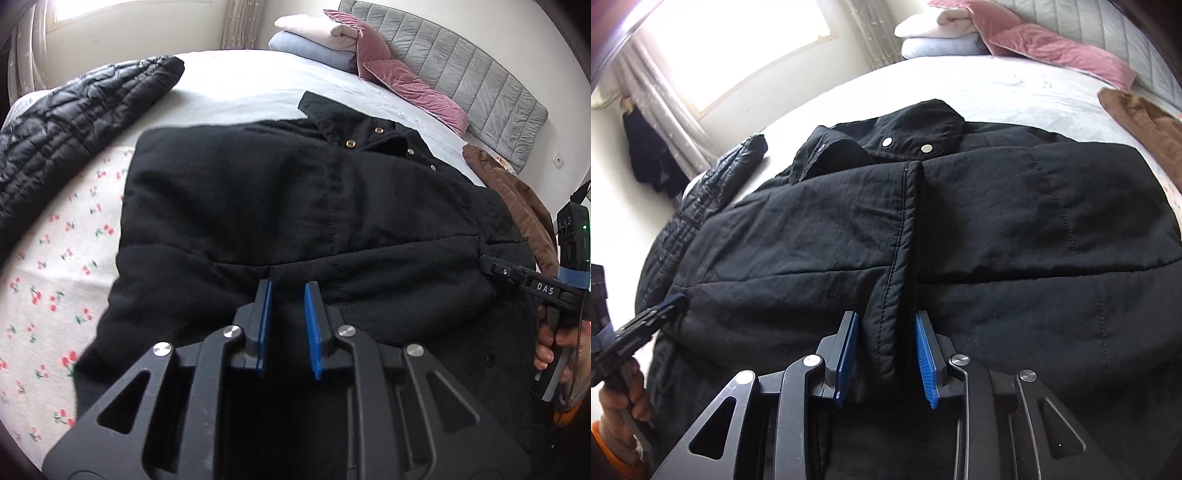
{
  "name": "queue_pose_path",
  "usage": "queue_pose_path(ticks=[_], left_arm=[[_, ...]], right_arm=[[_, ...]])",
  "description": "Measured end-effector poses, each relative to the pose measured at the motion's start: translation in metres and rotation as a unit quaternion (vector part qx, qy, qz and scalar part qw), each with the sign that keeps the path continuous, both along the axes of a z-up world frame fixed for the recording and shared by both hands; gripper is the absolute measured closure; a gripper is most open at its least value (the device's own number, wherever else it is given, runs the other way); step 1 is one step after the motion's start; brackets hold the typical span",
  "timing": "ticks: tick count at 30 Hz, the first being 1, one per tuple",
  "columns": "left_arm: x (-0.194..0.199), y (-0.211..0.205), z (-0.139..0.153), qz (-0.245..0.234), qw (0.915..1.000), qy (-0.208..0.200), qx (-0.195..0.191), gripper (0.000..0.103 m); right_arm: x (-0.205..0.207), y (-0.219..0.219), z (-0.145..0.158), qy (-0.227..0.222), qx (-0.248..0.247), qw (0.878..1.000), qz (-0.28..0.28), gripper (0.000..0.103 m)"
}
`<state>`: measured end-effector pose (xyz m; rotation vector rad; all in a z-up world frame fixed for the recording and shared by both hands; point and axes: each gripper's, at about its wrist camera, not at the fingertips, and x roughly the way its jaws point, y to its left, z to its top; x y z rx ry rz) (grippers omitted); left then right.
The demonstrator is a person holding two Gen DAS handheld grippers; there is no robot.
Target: Fold large clothes
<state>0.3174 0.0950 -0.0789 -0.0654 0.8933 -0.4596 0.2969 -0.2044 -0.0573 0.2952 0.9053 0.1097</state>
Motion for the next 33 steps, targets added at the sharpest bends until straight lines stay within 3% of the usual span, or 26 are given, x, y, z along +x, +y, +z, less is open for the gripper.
queue_pose_path(ticks=[3, 6, 7, 8, 10, 11, 19, 28, 33], left_arm=[[-0.004, 0.006, 0.001, 0.004, 0.9995, -0.004, -0.030, 0.082], [-0.010, 0.006, 0.010, 0.004, 0.9997, 0.001, -0.024, 0.077], [-0.015, 0.005, 0.016, 0.004, 0.9998, 0.003, -0.017, 0.065], [-0.018, 0.006, 0.020, 0.003, 0.9999, 0.004, -0.015, 0.046], [-0.032, 0.009, 0.033, 0.003, 0.9999, -0.002, -0.011, 0.024], [-0.039, 0.011, 0.040, 0.005, 1.0000, -0.006, -0.006, 0.021], [-0.119, 0.044, 0.093, 0.029, 0.9978, 0.014, 0.057, 0.019], [-0.222, 0.103, 0.147, 0.081, 0.9946, 0.026, 0.061, 0.008], [-0.263, 0.118, 0.155, 0.098, 0.9925, 0.017, 0.070, 0.003]], right_arm=[[-0.006, -0.006, -0.006, -0.013, 0.016, 1.000, 0.003, 0.073], [-0.011, -0.012, -0.003, -0.010, 0.041, 0.999, -0.006, 0.067], [-0.015, -0.013, 0.000, -0.005, 0.043, 0.999, -0.007, 0.060], [-0.019, -0.013, 0.004, -0.002, 0.045, 0.999, -0.005, 0.056], [-0.032, -0.014, 0.014, -0.002, 0.040, 0.999, 0.007, 0.042], [-0.039, -0.015, 0.019, -0.004, 0.029, 1.000, 0.010, 0.040], [-0.139, -0.044, 0.069, -0.012, -0.010, 1.000, -0.005, 0.029], [-0.281, -0.089, 0.123, -0.007, -0.038, 0.998, -0.042, 0.019], [-0.343, -0.109, 0.130, -0.007, -0.055, 0.997, -0.053, 0.014]])
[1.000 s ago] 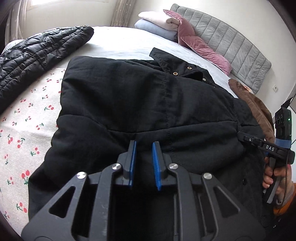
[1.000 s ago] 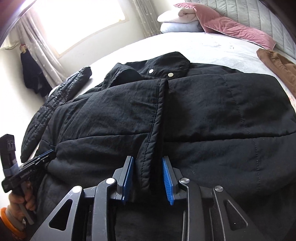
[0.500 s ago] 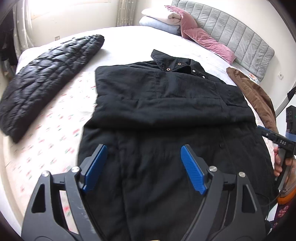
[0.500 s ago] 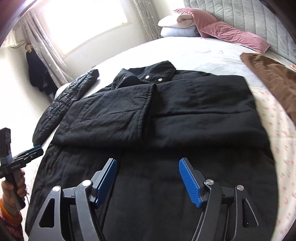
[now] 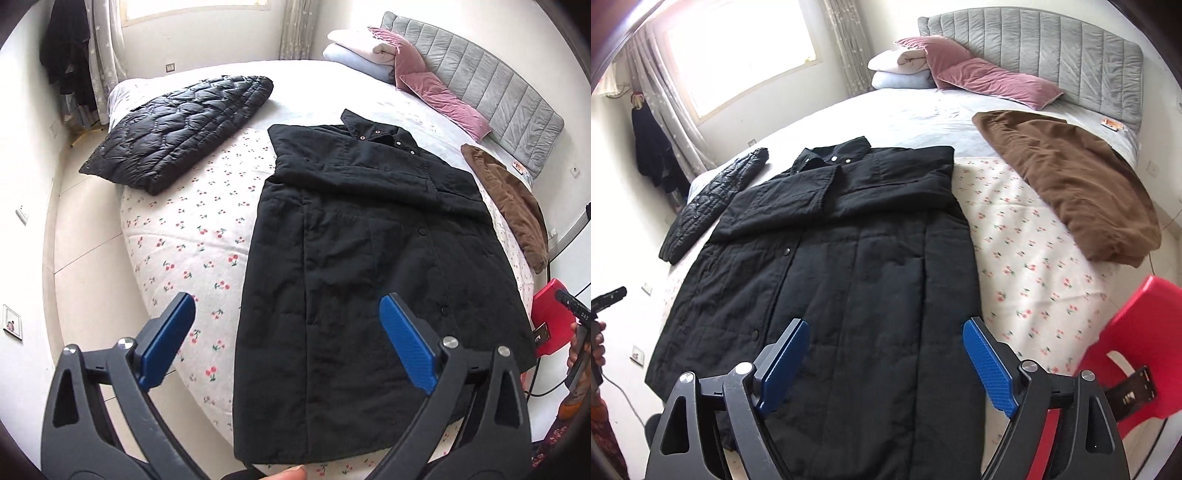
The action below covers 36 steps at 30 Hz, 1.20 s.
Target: Fold large clothes
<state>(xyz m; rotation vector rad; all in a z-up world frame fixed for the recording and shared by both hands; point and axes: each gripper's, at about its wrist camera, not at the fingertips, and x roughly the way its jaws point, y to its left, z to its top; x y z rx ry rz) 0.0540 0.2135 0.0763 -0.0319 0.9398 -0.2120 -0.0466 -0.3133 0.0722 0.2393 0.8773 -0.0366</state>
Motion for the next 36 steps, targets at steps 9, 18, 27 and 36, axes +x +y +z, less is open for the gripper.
queue_pose_path(ticks=[9, 18, 27, 36], left_arm=[[-0.034, -0.004, -0.059, -0.025, 0.9986, 0.040, 0.026, 0.002], [-0.033, 0.006, -0.113, -0.046, 0.9957, 0.079, 0.008, 0.003], [-0.020, 0.016, -0.138, -0.054, 0.9888, 0.125, -0.062, 0.003], [-0.022, 0.007, -0.140, -0.086, 0.9855, 0.126, -0.074, 0.004]], right_arm=[[-0.052, -0.015, -0.053, 0.034, 0.020, 0.999, -0.011, 0.013], [-0.056, -0.018, -0.099, 0.061, 0.050, 0.997, 0.004, 0.013], [-0.049, -0.027, -0.123, 0.079, 0.078, 0.994, -0.008, 0.013], [-0.038, -0.027, -0.135, 0.086, 0.081, 0.993, -0.007, 0.013]])
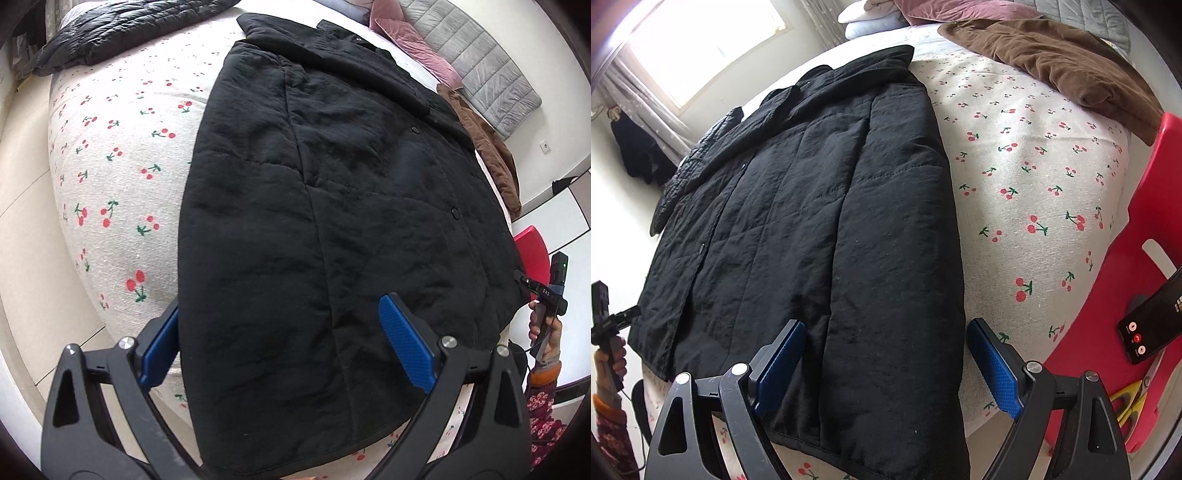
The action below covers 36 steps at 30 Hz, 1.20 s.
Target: Fold large clothes
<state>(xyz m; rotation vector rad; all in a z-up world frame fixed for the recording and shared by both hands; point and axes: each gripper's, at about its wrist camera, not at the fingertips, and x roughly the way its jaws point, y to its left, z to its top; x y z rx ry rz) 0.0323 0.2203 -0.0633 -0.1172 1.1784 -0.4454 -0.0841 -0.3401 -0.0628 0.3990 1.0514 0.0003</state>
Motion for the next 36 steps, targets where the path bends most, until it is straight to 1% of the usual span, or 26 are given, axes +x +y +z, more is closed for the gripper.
queue_pose_path(ticks=[4, 6, 9, 12, 18, 22, 24, 27, 31, 33, 35, 36], left_arm=[[-0.001, -0.011, -0.003, -0.019, 0.9992, -0.005, 0.036, 0.004], [-0.003, -0.016, -0.003, -0.026, 0.9985, -0.009, 0.047, 0.005], [-0.003, -0.019, -0.003, -0.026, 0.9987, -0.009, 0.044, 0.005], [-0.006, -0.022, -0.002, -0.028, 0.9987, -0.010, 0.041, 0.007], [-0.014, -0.031, 0.000, -0.047, 0.9981, -0.011, 0.039, 0.014], [-0.016, -0.035, 0.000, -0.047, 0.9985, -0.011, 0.027, 0.022], [-0.017, -0.034, 0.001, -0.044, 0.9988, -0.010, 0.022, 0.024], [-0.018, -0.031, 0.002, -0.037, 0.9992, -0.009, 0.011, 0.030], [-0.019, -0.026, 0.004, -0.025, 0.9996, -0.010, 0.005, 0.042], [-0.018, -0.023, 0.005, -0.017, 0.9998, -0.009, -0.003, 0.048], [-0.018, -0.018, 0.006, -0.008, 0.9999, -0.006, -0.012, 0.058], [-0.017, -0.015, 0.007, -0.003, 0.9998, -0.005, -0.020, 0.060]], right_arm=[[0.003, 0.005, -0.001, 0.000, -0.013, 1.000, 0.003, 0.013], [0.004, 0.008, -0.001, -0.001, -0.022, 1.000, 0.006, 0.012], [0.004, 0.012, -0.002, -0.002, -0.034, 0.999, 0.010, 0.012], [0.005, 0.013, -0.002, -0.003, -0.035, 0.999, 0.010, 0.012], [0.003, 0.020, -0.004, -0.005, -0.040, 0.999, 0.018, 0.012], [0.003, 0.026, -0.003, -0.003, -0.049, 0.998, 0.026, 0.012], [0.003, 0.027, -0.003, -0.001, -0.051, 0.998, 0.025, 0.012], [0.004, 0.028, -0.003, 0.001, -0.050, 0.998, 0.024, 0.012], [0.004, 0.030, -0.002, 0.005, -0.052, 0.998, 0.024, 0.014], [0.004, 0.033, -0.001, 0.006, -0.056, 0.998, 0.026, 0.018], [0.004, 0.036, 0.000, 0.006, -0.056, 0.998, 0.029, 0.023], [0.003, 0.037, 0.001, 0.006, -0.057, 0.998, 0.031, 0.028]])
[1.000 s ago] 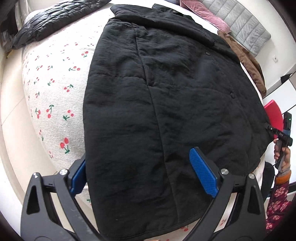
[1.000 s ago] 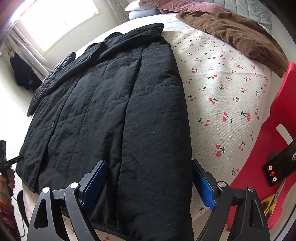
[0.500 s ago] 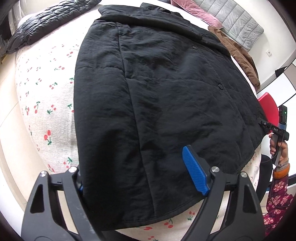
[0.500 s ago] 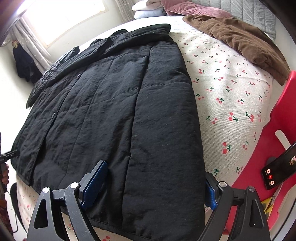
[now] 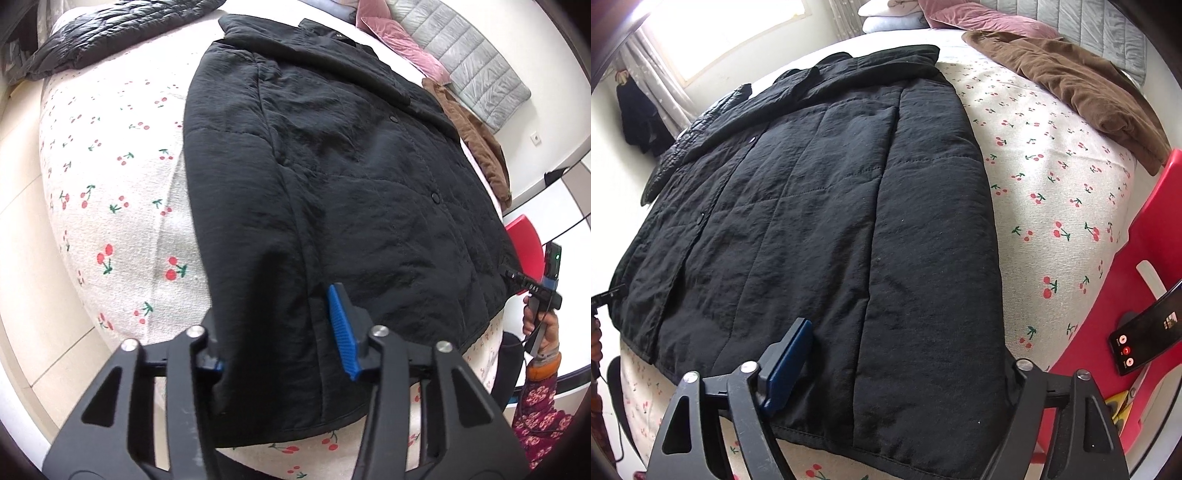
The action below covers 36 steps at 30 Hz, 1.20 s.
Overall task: Fold large clothes
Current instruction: 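Grasp the hem with the left tool while the right tool grasps the hem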
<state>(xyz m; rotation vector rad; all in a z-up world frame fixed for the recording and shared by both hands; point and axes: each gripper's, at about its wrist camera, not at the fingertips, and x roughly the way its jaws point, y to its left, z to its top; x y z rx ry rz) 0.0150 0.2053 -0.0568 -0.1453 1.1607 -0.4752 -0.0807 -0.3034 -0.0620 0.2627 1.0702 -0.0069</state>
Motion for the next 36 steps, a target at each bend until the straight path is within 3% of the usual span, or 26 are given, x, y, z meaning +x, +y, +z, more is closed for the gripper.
queue_pose_path(ticks=[2, 4, 7, 9, 15, 22, 30, 36], left_arm=[[0.000, 0.005, 0.003, 0.008, 0.9999, 0.002, -0.014, 0.068], [0.000, 0.008, 0.007, 0.012, 0.9995, 0.003, -0.028, 0.071], [0.002, 0.011, 0.023, 0.012, 0.9986, -0.011, -0.051, 0.081], [0.002, 0.012, 0.039, 0.012, 0.9972, -0.026, -0.068, 0.084], [0.006, 0.003, 0.079, 0.008, 0.9942, -0.072, -0.080, 0.088], [0.020, -0.010, 0.123, 0.011, 0.9874, -0.134, -0.084, 0.089], [0.067, -0.026, 0.163, 0.030, 0.9783, -0.182, -0.094, 0.089], [0.126, -0.033, 0.188, 0.065, 0.9685, -0.219, -0.098, 0.089]], right_arm=[[0.000, 0.002, 0.002, 0.001, -0.001, 1.000, 0.005, 0.037], [-0.001, 0.004, 0.006, -0.003, -0.009, 1.000, 0.005, 0.061], [-0.004, 0.009, 0.017, -0.020, -0.033, 0.999, 0.004, 0.082], [-0.006, 0.012, 0.026, -0.034, -0.041, 0.999, 0.005, 0.087], [-0.009, 0.025, 0.063, -0.084, -0.084, 0.993, 0.007, 0.092], [0.003, 0.017, 0.116, -0.155, -0.080, 0.985, -0.007, 0.094], [0.049, 0.019, 0.163, -0.214, -0.112, 0.970, 0.003, 0.094], [0.111, 0.001, 0.189, -0.252, -0.136, 0.957, -0.037, 0.094]])
